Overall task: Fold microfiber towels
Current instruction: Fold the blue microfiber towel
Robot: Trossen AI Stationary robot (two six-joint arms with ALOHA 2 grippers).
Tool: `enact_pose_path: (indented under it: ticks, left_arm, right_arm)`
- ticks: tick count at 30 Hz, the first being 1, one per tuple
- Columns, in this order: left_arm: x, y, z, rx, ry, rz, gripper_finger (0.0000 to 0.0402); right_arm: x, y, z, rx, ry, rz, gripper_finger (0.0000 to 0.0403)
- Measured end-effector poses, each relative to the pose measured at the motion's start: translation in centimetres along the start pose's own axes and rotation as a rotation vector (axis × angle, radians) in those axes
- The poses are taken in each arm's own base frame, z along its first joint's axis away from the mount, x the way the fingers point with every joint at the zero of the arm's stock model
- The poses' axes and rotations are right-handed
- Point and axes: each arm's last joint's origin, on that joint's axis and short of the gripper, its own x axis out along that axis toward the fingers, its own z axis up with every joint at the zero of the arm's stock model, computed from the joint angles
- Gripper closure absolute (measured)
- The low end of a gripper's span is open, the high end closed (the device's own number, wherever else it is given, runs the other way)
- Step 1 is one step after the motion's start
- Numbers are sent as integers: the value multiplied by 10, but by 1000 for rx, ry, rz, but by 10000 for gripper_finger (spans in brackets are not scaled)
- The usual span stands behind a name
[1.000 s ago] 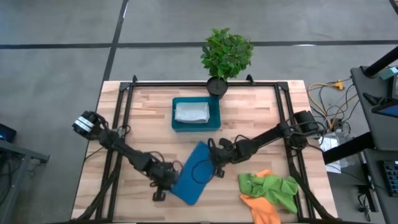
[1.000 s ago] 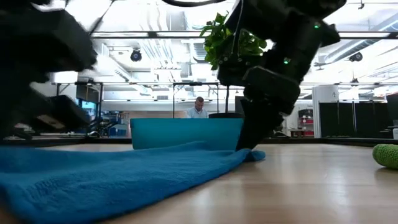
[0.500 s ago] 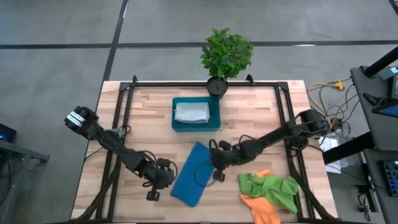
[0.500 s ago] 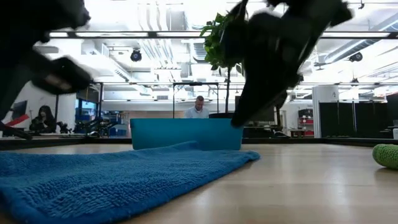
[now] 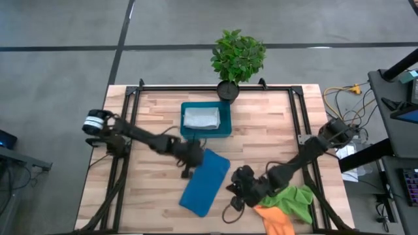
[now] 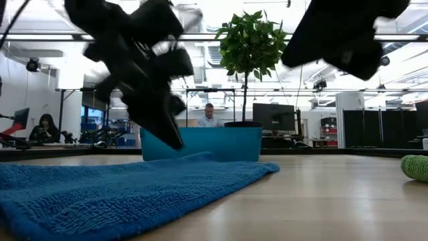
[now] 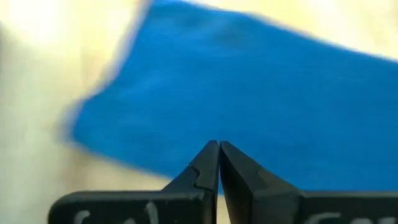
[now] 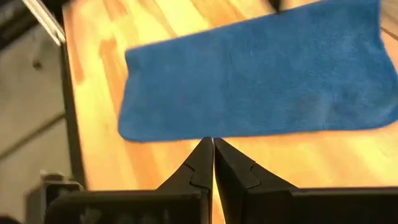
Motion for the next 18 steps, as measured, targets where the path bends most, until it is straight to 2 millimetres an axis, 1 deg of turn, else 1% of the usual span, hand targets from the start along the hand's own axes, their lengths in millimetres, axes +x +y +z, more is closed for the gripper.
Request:
enact_pose_path:
  ticks: [2,4,7,10,14,18]
  left_arm:
    - [7,17,-4,-53,20,31,402]
    - [13,27,-5,-85,25,46,402]
    - [21,32,-7,-88,47,52,402]
    - [23,34,-8,-102,84,123,402]
    - [12,36,-9,-188,152,265,402]
    - [-4,33,-10,-283,209,288,402]
  right_arm:
    - [-6,8,-4,37,-47,1,394]
    - [-12,14,-7,63,-99,-4,394]
    - [-18,20,-7,86,-154,-20,394]
    - [-21,22,-5,109,-161,-41,394]
    - [-25,23,-1,105,-154,-78,394]
    - [-26,21,3,83,-196,-138,394]
